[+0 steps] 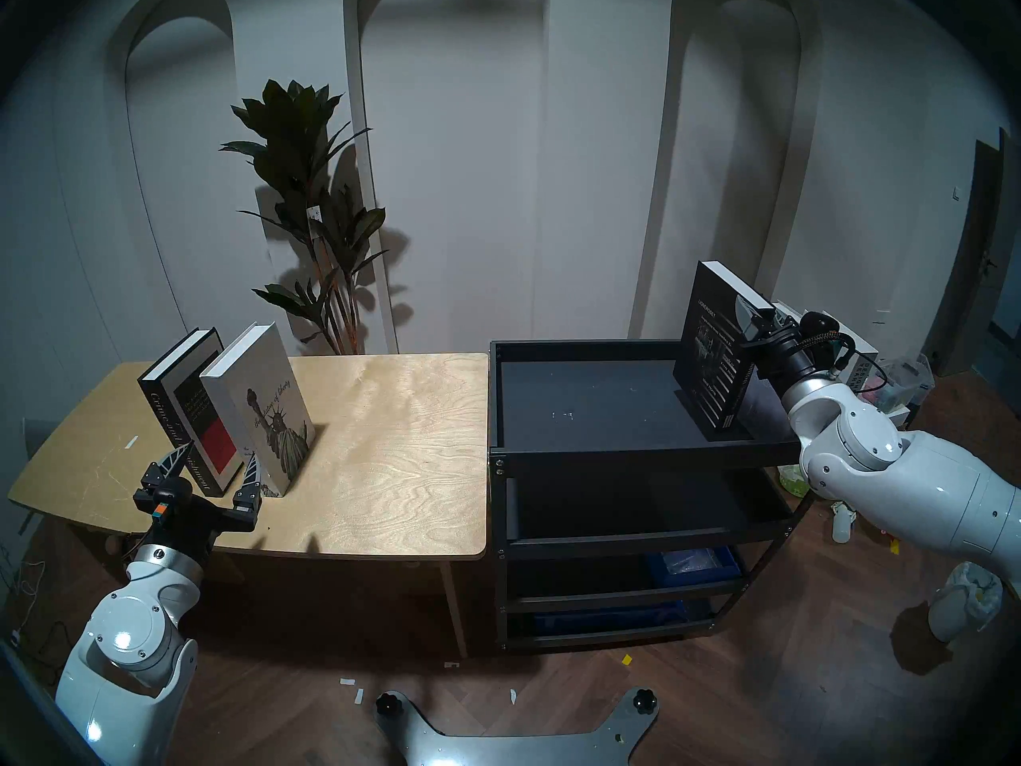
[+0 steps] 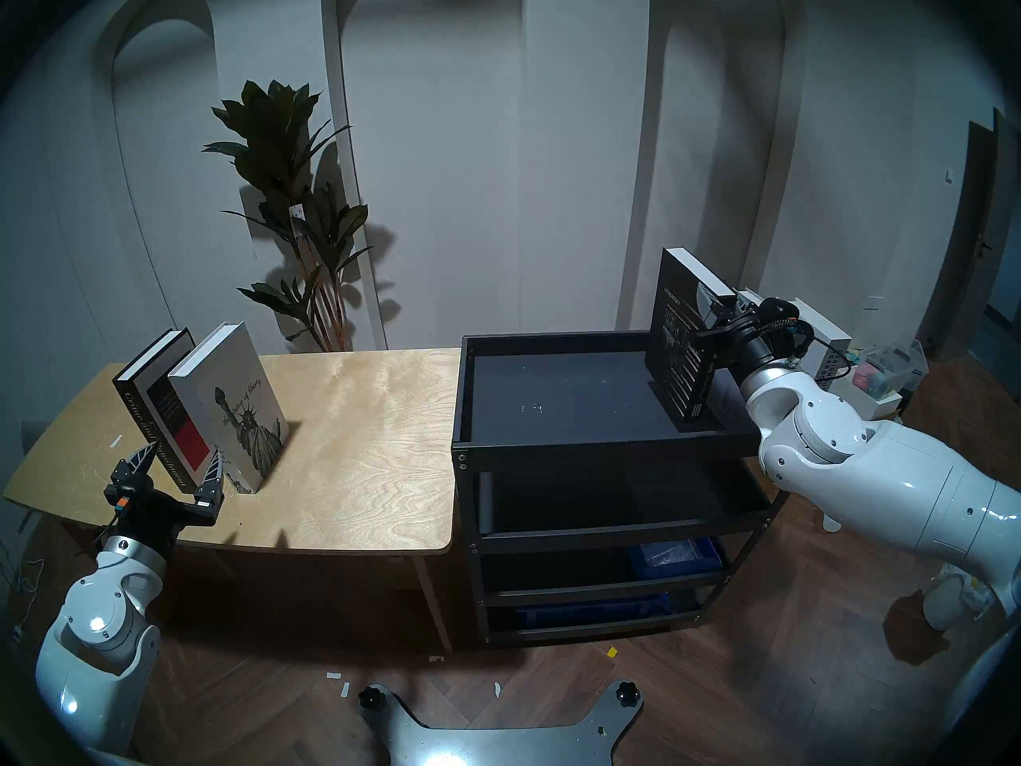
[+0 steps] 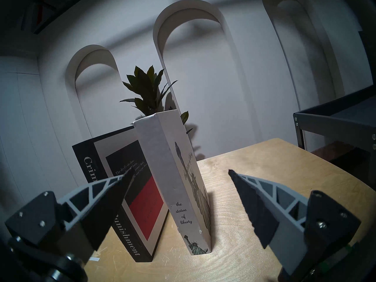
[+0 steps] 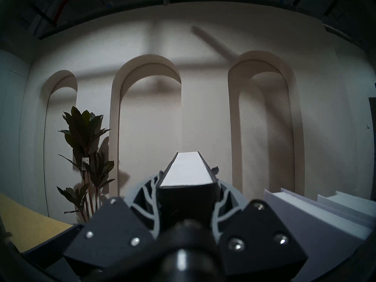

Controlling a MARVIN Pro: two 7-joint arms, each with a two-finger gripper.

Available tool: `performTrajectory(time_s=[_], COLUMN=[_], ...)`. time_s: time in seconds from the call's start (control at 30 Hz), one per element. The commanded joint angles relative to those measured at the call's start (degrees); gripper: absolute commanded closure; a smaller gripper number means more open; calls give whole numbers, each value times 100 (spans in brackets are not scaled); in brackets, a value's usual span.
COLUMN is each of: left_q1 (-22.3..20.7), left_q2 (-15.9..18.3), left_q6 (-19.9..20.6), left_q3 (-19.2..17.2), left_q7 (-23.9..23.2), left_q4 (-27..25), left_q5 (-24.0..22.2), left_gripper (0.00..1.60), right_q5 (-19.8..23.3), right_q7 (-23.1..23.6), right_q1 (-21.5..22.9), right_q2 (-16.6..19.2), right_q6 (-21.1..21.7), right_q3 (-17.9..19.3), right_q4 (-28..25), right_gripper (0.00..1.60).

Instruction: Move the books from the display table onto the shelf, standing them upright with spines facing out and tallest at one end

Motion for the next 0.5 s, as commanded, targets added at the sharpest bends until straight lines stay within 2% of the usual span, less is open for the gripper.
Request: performTrajectory(time_s=[0.0,0.2,0.47], left_q1=[-62,-119,-218], left_q2=[77,79,96], left_q6=[-25,-5,61], left_q3=[-90,-74,11], left_q7=[-55,-96,-116], left_q4=[-10,1,-2], left_q5=[-30,-34,12], left_gripper=[0,0,0], right_q5=[-167,-189,-98], right_q7=[-239,-249,-257], right_q1=[220,205,36], right_q2=[-164,-205,-105], right_q6=[254,340,180], right_q3=[76,62,26], right_q4=[-21,119,189], right_gripper=[160,160,160])
